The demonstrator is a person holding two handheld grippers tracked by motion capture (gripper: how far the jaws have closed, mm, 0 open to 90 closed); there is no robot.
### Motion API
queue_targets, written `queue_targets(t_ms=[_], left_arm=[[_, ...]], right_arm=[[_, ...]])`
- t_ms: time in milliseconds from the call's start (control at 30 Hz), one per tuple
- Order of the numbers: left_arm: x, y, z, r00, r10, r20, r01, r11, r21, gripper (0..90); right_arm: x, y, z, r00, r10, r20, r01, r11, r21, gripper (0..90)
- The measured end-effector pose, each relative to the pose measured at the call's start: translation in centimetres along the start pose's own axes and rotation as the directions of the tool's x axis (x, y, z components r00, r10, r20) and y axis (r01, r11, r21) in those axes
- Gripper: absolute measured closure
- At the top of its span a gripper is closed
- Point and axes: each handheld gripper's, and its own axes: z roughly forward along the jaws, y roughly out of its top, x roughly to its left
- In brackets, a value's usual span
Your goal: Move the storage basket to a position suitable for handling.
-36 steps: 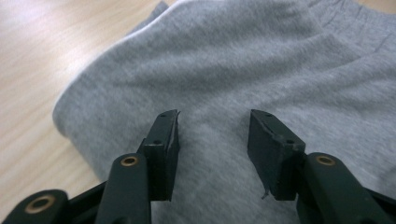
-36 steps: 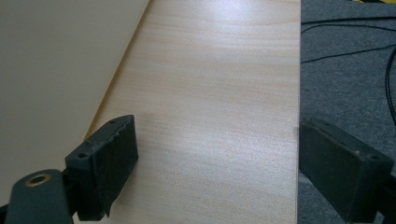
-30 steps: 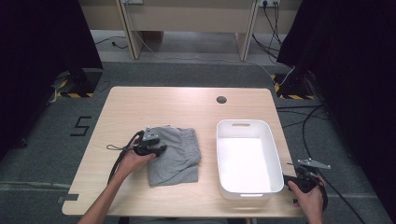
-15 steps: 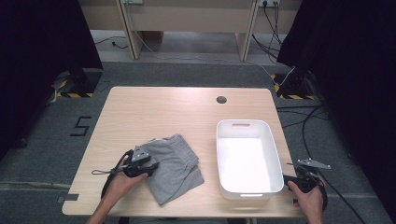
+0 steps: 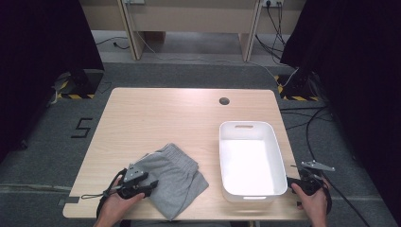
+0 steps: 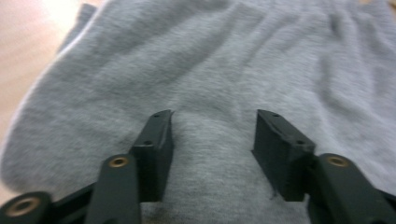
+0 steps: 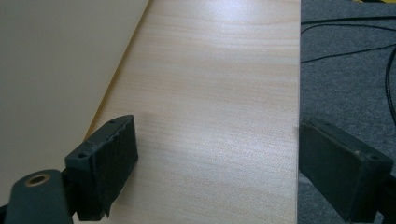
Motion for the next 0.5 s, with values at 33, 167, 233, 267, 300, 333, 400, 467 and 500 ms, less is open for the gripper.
queue_targets(t_ms=[33,167,233,267,300,333,400,467,500], left_arm=[[-0.6,-0.4,-0.4,0.9999,0.009,0.006,-0.009,0.9999,0.007,41.4],[-1.1,-0.6,-1.0,0.9991,0.025,0.035,-0.026,0.9993,0.026,37.4],[-1.4,-0.6,-1.2,0.9977,0.06,0.033,-0.061,0.9974,0.038,37.0],[-1.6,-0.6,-1.3,0.9964,0.079,0.029,-0.08,0.996,0.04,37.0],[-1.8,-0.6,-1.4,0.995,0.096,0.029,-0.097,0.9948,0.032,36.8],[-2.1,-0.5,-1.5,0.9932,0.112,0.031,-0.112,0.9935,0.017,36.8],[-3.0,-0.4,-1.6,0.9822,0.176,0.065,-0.174,0.9842,-0.03,32.3],[-4.0,0.0,-1.1,0.9738,0.195,0.116,-0.189,0.98,-0.062,30.1],[-4.2,0.1,-0.7,0.97,0.203,0.135,-0.196,0.9788,-0.06,30.2]], right_arm=[[0.0,0.0,0.0,1.0,0.0,0.0,0.0,1.0,0.0,14.2],[0.0,0.0,0.0,1.0,0.001,0.002,-0.001,1.0,0.0,14.2],[0.0,0.0,0.0,1.0,0.001,0.002,-0.001,1.0,0.0,14.2],[0.0,0.0,0.0,1.0,0.001,0.001,-0.001,1.0,0.0,14.2],[0.0,0.0,0.0,1.0,0.001,0.0,-0.001,1.0,0.0,14.2],[0.0,0.0,0.0,1.0,0.001,0.002,-0.001,1.0,0.0,14.2],[0.0,0.0,0.0,1.0,0.002,0.001,-0.002,1.0,0.0,14.1],[0.0,0.0,0.0,1.0,0.0,0.0,0.0,1.0,0.0,14.2],[0.0,0.0,0.0,1.0,0.002,0.001,-0.002,1.0,0.0,14.2]])
